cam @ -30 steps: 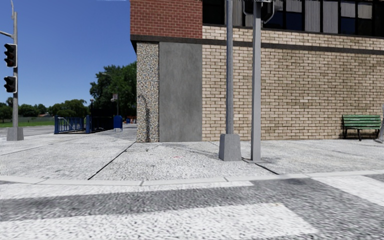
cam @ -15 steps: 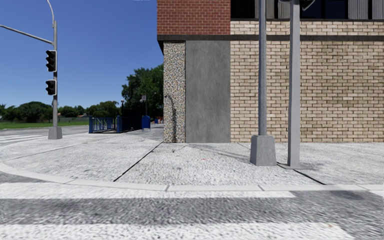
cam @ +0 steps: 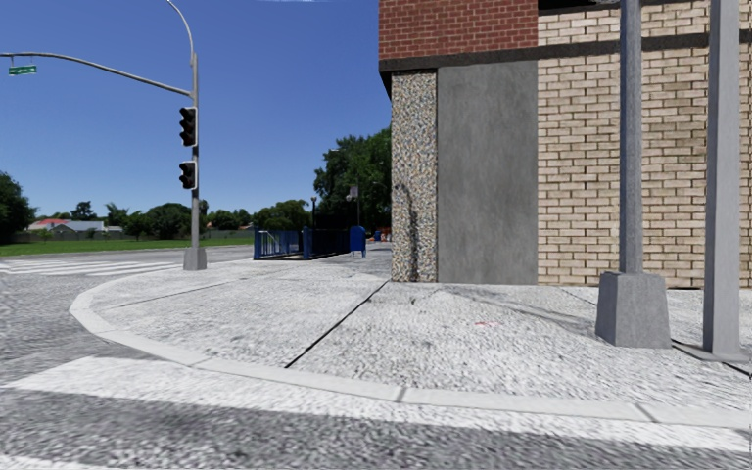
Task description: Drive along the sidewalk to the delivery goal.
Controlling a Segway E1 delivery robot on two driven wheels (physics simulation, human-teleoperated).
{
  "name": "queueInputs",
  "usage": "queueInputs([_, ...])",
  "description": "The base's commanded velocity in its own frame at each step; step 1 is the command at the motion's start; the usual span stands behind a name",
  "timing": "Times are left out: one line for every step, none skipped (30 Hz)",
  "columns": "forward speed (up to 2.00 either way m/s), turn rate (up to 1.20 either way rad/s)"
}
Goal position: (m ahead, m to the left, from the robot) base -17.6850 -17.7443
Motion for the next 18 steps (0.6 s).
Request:
queueInputs([0.83, 0.64])
queueInputs([0.83, 0.64])
queueInputs([0.83, 0.64])
queueInputs([0.83, 0.64])
queueInputs([0.83, 0.64])
queueInputs([0.83, 0.64])
queueInputs([0.83, 0.64])
queueInputs([0.83, 0.65])
queueInputs([0.83, 0.65])
queueInputs([0.83, 0.66])
queueInputs([0.83, 0.66])
queueInputs([0.83, 0.66])
queueInputs([0.83, 0.66])
queueInputs([0.83, 0.66])
queueInputs([0.83, 0.66])
queueInputs([0.83, 0.66])
queueInputs([0.83, 0.66])
queueInputs([0.83, 0.66])
